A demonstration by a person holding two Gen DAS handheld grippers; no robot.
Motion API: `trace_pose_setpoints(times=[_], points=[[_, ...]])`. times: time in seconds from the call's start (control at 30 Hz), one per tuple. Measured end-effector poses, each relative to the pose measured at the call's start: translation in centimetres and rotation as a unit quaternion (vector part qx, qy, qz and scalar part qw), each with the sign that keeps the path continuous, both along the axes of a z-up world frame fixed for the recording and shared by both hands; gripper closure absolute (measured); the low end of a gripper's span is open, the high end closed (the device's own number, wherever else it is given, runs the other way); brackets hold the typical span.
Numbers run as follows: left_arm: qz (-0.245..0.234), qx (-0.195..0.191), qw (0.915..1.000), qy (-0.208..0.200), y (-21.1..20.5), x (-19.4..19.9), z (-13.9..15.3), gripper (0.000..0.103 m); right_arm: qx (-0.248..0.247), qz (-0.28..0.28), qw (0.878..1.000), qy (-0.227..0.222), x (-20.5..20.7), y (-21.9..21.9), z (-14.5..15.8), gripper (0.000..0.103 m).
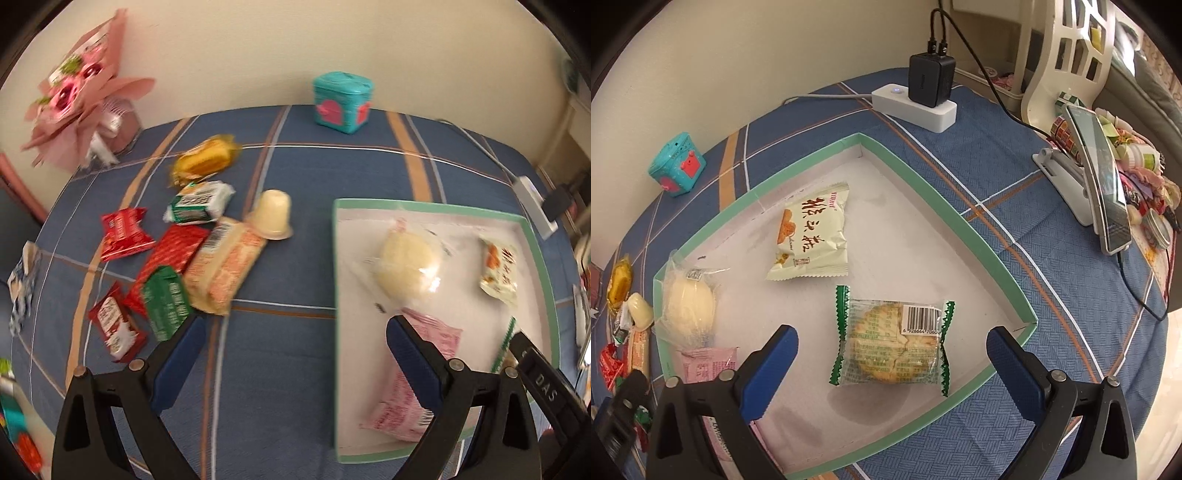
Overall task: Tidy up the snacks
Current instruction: 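Move both open tools back toward the remaining snacks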
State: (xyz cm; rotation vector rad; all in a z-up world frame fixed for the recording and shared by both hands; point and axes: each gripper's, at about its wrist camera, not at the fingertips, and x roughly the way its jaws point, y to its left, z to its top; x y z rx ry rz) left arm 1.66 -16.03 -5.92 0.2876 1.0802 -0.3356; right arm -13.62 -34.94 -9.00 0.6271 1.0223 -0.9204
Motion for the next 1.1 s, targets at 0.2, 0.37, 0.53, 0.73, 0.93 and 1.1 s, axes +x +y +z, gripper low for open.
trace_pose_setpoints(times=[0.2, 0.37, 0.53, 0.73, 0.93, 1.1], points=[[0.040, 0.014, 0.9990, 0.012, 3.2, 2.2, 0.0, 0.005, -0.018, 0.037, 0.999, 0.003, 1.3, 1.5, 0.7, 0.000], [0.068, 0.027, 0.9973, 0.013, 5.8, 4.0, 0.0, 0.005, -0.030, 0.073, 0.997, 0.001, 2.6, 3.3, 1.2, 0.000], [0.106, 0.025, 0.9939, 0.014, 9.0, 5.7, 0.2, 0.005, -0.023, 0.102, 0.994, -0.016, 3.6, 5.0, 1.6, 0.000], [0.142, 0.006, 0.9896, 0.023, 12.1, 6.9, 0.3, 0.005, -0.018, 0.145, 0.989, -0.031, 5.4, 7.7, 2.0, 0.000], [0.169, -0.003, 0.9854, 0.020, 15.1, 8.1, 0.3, 0.005, 0.002, 0.211, 0.976, -0.046, 8.0, 11.9, 2.0, 0.000], [0.209, -0.025, 0.9769, 0.038, 17.6, 8.9, -0.2, 0.005, 0.010, 0.252, 0.966, -0.052, 10.3, 15.2, 1.9, 0.000]])
